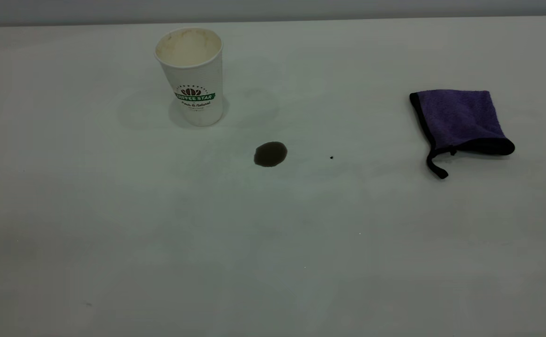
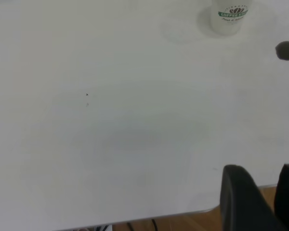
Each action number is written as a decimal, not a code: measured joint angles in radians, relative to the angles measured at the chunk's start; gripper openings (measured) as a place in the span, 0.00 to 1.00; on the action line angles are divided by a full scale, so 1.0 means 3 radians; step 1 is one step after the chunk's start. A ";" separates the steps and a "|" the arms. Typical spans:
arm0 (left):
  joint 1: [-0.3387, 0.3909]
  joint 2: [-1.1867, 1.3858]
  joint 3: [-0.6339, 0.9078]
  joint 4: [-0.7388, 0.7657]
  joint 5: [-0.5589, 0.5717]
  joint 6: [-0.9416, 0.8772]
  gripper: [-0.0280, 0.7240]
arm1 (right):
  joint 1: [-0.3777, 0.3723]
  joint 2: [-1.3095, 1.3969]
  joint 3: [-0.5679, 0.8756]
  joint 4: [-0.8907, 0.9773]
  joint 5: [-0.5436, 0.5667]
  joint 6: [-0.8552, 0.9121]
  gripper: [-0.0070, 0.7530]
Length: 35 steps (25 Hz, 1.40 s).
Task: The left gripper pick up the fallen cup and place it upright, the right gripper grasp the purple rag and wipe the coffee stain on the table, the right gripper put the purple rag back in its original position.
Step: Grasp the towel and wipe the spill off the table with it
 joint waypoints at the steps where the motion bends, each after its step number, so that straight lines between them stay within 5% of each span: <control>1: 0.0000 0.0000 0.0000 0.0000 0.0000 0.0000 0.36 | 0.0000 0.0000 0.0000 0.0000 0.0000 0.0000 0.77; 10: 0.0000 0.0000 0.0000 0.0000 -0.0003 0.0000 0.36 | 0.0000 0.0771 -0.0263 -0.0203 -0.0418 0.0039 0.80; 25: 0.0000 0.0000 0.0000 0.0000 -0.0003 0.0000 0.36 | 0.0000 0.4458 -0.0899 0.0290 -0.2339 -0.0178 0.79; 35: 0.0000 0.0000 0.0000 0.0000 -0.0003 0.0000 0.36 | 0.0025 0.6788 -0.2193 0.0328 -0.2239 -0.0297 0.80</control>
